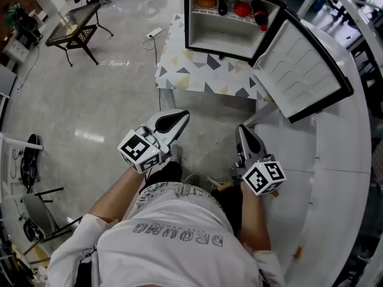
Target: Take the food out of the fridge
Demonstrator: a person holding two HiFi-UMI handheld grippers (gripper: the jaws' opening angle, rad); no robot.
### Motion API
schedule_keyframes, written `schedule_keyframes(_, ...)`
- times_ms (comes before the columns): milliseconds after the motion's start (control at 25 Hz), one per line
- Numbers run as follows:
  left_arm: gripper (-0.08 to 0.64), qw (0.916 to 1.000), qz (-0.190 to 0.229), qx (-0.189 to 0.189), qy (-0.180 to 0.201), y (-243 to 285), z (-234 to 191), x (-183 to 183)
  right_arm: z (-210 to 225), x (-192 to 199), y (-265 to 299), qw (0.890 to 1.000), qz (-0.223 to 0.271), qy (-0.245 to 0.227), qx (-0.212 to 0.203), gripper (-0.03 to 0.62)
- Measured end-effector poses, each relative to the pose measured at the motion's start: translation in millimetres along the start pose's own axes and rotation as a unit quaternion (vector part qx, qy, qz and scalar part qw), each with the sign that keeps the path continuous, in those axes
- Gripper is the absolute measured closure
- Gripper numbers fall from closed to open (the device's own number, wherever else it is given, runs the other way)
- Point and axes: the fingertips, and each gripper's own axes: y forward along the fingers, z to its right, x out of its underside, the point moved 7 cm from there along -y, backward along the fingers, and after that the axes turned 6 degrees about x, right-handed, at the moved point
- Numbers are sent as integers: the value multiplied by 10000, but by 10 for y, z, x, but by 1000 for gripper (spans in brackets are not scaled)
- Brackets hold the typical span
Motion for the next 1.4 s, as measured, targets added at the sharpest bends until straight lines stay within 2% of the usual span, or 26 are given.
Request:
schedule_keyframes(480, 552, 10000, -42, 47, -73, 234, -341, 66, 231, -38, 298, 9999, -64, 17, 125, 601)
schedule_keyframes(1400, 552, 9990, -176, 291, -275, 815, -1949, -20, 515, -346, 1879, 9991, -156, 64, 394, 601)
